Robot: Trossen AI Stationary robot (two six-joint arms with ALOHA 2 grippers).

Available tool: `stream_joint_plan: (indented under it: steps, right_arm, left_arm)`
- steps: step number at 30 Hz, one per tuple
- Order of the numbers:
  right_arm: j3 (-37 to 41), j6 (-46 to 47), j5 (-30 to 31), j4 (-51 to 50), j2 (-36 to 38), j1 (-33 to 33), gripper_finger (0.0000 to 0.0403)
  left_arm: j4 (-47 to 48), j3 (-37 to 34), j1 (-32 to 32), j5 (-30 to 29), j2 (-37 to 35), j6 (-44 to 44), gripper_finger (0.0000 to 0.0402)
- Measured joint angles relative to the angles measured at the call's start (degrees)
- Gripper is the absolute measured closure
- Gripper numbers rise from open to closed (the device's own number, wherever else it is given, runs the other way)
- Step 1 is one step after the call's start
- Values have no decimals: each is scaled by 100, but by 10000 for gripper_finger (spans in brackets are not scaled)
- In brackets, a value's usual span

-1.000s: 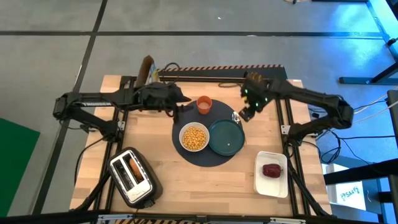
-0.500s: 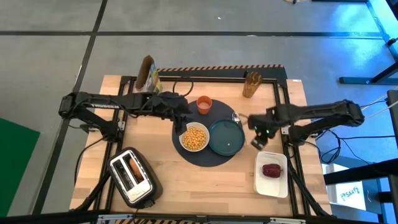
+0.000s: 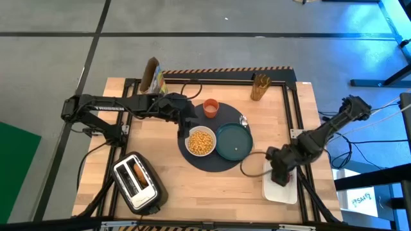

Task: Arrange a breakfast setting
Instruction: Put the toasted bagel from the toaster on the plate

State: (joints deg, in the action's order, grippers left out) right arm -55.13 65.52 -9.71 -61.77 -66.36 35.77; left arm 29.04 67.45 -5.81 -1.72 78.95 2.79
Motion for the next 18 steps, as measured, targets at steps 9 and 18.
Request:
stream_joint_plan:
  steps: [9,18]
  right_arm:
    - [50,9,626,-338,-507,499,48]
    - [-287,-279,2059,-106,-431,-467,85]
  left_arm:
    - [257,1,36,-69,-10,41,227]
    - [4623,1467,326,2923,-520,780,237]
